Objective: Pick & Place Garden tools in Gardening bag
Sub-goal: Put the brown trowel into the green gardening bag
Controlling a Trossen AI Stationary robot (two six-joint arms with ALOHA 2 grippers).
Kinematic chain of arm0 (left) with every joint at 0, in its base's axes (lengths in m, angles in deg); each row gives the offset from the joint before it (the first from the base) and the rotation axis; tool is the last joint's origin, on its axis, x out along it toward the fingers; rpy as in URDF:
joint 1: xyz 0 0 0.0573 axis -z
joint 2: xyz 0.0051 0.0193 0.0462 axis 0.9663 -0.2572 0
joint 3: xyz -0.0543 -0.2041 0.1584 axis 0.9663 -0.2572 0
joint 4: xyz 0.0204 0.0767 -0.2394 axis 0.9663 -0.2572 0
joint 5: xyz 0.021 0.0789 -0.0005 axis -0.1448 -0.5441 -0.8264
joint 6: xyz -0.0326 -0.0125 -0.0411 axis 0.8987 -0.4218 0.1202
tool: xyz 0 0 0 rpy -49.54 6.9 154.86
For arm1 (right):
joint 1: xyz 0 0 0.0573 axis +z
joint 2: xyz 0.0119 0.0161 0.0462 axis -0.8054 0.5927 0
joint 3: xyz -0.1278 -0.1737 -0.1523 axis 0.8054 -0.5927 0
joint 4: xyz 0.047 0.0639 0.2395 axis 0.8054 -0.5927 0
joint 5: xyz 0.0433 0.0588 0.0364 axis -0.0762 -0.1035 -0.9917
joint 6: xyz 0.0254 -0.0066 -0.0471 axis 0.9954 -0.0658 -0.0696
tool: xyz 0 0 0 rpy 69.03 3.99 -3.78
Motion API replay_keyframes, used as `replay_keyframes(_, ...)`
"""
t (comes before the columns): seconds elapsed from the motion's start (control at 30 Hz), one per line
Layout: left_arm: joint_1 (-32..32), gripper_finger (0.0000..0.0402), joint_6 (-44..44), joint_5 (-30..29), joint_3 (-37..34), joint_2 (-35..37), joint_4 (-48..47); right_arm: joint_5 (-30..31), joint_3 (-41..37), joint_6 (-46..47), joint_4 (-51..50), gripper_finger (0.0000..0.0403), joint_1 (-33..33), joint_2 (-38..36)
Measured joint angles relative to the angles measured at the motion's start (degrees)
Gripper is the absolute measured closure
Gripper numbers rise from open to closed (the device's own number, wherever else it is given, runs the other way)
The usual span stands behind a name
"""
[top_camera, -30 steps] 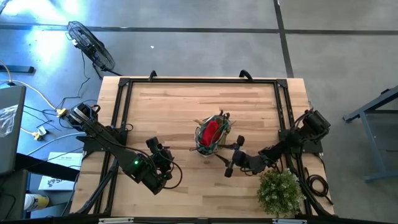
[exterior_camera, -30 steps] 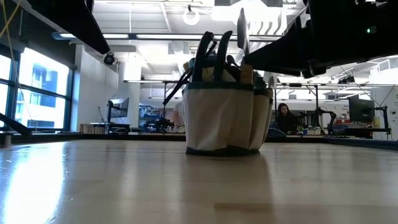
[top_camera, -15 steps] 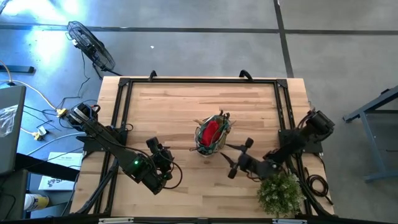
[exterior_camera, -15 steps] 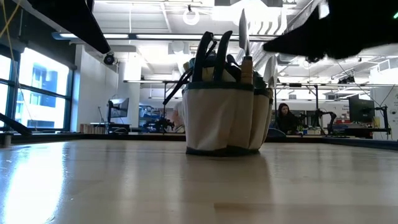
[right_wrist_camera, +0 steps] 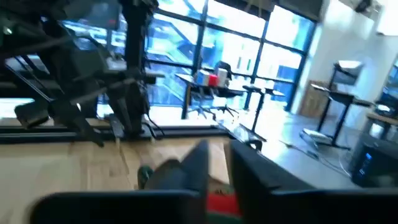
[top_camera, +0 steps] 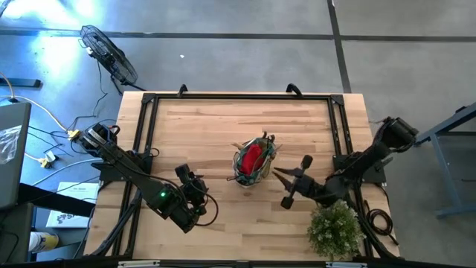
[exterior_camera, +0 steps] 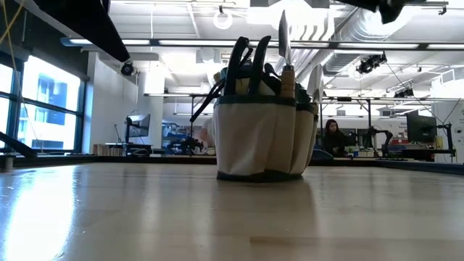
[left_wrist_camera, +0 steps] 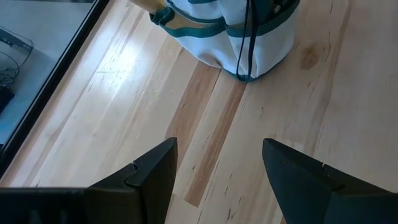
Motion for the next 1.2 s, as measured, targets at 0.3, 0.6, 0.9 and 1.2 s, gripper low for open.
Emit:
replay_keyframes(0.3, 0.0, 0.0174, 0.4, 0.0, 0.0, 0.0, 0.1, -17.3, 0.0, 7.5, -0.2, 0.0399, -8.1, -0.7)
replay_keyframes(0.6, 0.0, 0.0174, 0.4, -0.3, 0.0, 0.0, -0.2, -27.6, 0.0, 13.1, -1.4, 0.0400, -12.1, -0.7)
replay_keyframes(0.9, 0.0, 0.0174, -1.1, -1.6, 0.0, 0.0, 0.0, -30.5, 0.1, 16.7, -10.5, 0.0400, -13.2, -0.4)
replay_keyframes(1.2, -0.1, 0.0174, -1.1, -1.7, 0.0, 0.0, 0.0, -30.3, 0.2, 18.4, -14.8, 0.0400, -13.6, -0.4)
